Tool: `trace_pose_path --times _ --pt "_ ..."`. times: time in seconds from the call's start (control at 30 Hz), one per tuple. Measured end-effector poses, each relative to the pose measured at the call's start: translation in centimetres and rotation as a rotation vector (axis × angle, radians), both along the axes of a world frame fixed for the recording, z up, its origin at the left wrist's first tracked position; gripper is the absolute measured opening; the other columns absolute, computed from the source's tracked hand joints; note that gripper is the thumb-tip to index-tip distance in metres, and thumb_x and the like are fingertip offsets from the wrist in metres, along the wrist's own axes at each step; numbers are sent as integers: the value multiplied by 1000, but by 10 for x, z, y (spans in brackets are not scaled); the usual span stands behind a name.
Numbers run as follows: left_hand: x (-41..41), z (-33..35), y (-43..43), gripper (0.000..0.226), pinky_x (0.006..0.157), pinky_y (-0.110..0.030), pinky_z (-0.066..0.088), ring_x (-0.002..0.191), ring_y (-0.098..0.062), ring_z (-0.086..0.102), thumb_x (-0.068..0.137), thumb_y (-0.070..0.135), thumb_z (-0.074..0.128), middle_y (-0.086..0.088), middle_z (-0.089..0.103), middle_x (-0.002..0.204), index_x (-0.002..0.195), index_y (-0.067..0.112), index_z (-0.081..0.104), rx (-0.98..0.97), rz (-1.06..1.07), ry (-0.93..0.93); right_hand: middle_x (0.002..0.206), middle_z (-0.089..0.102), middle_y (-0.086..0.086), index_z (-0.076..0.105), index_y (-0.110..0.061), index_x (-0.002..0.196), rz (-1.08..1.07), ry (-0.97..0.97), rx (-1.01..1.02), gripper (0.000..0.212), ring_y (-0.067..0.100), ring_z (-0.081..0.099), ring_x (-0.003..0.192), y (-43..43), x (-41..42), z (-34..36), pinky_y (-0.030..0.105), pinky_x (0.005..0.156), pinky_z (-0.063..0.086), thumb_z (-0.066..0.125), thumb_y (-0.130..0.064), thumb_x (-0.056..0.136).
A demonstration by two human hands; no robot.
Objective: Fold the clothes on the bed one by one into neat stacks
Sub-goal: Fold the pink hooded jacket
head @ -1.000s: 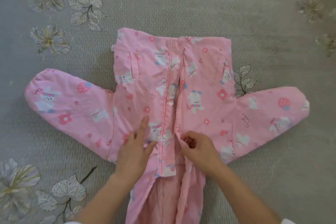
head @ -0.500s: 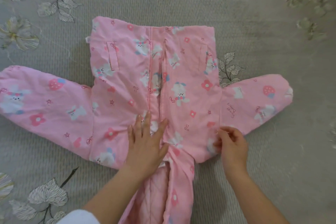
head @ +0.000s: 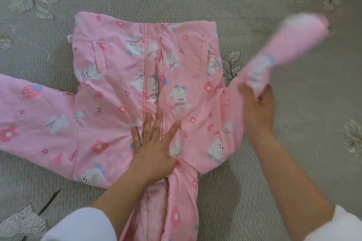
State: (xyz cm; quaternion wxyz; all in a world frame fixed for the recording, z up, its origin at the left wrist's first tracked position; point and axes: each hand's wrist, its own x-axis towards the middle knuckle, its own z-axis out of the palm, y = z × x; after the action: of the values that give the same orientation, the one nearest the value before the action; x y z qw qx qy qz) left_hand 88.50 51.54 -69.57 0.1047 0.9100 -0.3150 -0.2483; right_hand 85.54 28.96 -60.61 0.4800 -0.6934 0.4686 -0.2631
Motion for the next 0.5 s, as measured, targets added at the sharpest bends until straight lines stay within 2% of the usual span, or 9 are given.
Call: trace_pose_path --times 0.03,0.1,0.17,0.23,0.3,0.33,0.37,0.43,0.5 --pt "0 -1 1 104 98 -46 -37 134 -19 -43 62 46 51 9 -41 148 140 57 -17 -12 -1 -3 114 61 5 63 -25 106 154 43 -132 27 4 57 104 13 11 -3 22 90 43 60 -34 81" --pt "1 -3 2 101 99 -44 -37 135 -18 -42 61 49 48 10 -40 149 140 57 -15 -41 1 14 149 37 6 46 -30 140 463 197 -274 54 13 28 140 41 29 -16 32 115 18 52 -44 87" --pt "0 -4 2 102 100 -44 -37 135 -18 -41 60 49 46 10 -39 150 137 58 -20 -54 9 4 161 12 -4 23 -44 146 729 391 -271 54 12 -2 148 64 41 -34 40 116 -5 41 -50 96" --pt "0 -7 3 103 102 -47 -35 136 -18 -40 60 49 46 9 -39 150 135 57 -26 -67 12 -17 161 6 -9 21 -46 147 886 522 -163 46 10 -10 147 76 48 -49 41 114 -15 29 -47 102" --pt "-1 -9 4 103 102 -47 -34 136 -18 -40 61 49 48 8 -38 151 139 55 -19 -96 9 -21 158 19 -7 36 -34 146 821 408 -49 42 14 1 149 75 53 -53 39 118 -9 31 -34 104" --pt "-1 -10 4 102 102 -45 -35 136 -17 -40 62 49 50 8 -37 151 142 55 -14 -117 10 -19 156 26 -3 42 -27 144 752 334 -58 41 16 9 148 71 53 -54 37 119 -2 35 -29 103" --pt "-1 -9 4 101 101 -44 -36 135 -16 -41 64 48 53 9 -37 151 143 54 -9 -136 14 -9 156 29 -1 44 -24 143 707 329 -171 41 18 12 148 66 52 -56 34 119 1 38 -26 102" --pt "2 -4 4 98 98 -41 -39 132 -14 -44 68 44 57 11 -38 149 145 53 -4 -172 10 37 160 15 -3 35 -34 147 730 517 -484 45 20 -1 149 61 44 -61 34 116 -9 38 -33 101" --pt "8 7 7 93 100 -37 -36 135 -11 -40 71 37 59 14 -33 151 146 51 5 -233 -9 135 162 1 -4 21 -44 148 819 700 -562 48 21 -14 148 67 38 -68 40 115 -16 32 -42 102"
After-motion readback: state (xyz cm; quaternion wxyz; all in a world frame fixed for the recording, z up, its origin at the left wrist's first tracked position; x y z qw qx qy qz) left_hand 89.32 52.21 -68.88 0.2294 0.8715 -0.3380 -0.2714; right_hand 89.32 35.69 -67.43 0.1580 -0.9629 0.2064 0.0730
